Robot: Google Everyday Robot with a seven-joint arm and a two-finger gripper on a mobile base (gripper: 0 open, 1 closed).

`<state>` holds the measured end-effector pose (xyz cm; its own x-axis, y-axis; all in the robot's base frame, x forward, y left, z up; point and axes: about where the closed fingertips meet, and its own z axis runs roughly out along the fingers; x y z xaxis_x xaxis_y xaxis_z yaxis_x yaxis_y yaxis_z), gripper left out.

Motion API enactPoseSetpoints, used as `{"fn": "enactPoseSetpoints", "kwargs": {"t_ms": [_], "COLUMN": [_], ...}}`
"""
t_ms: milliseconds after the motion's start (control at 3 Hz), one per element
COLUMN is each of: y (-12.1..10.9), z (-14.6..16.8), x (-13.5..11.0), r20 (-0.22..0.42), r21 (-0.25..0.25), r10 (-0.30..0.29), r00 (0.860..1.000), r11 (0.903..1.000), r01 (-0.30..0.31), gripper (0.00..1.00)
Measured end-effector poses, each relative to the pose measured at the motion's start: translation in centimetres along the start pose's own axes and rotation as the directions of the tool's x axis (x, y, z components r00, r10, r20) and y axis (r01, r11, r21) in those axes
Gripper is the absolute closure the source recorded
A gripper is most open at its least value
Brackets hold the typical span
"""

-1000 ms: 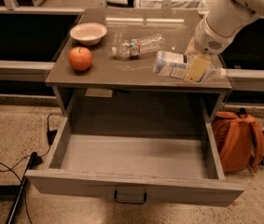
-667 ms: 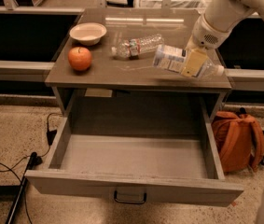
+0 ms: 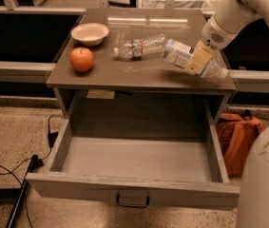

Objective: Pick blue plastic bottle from top drawer and place on counter

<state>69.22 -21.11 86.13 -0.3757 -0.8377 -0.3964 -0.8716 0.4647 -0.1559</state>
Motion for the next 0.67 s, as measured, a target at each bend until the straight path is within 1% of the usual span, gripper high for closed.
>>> {"fn": "enactPoseSetpoints", "kwargs": {"t_ms": [333, 667], "y": [-0.6, -0.9], "z": [1.9, 3.1], "x": [-0.2, -0.9], "r20": [-0.053, -0.099], "r21": [-0.020, -0.024], "r10": [0.017, 0.003], "r00": [0.998, 0.995], "r11": [0.9996, 0.9997], "r01": [-0.018, -0.005], "gripper": [0.82, 0.59]}}
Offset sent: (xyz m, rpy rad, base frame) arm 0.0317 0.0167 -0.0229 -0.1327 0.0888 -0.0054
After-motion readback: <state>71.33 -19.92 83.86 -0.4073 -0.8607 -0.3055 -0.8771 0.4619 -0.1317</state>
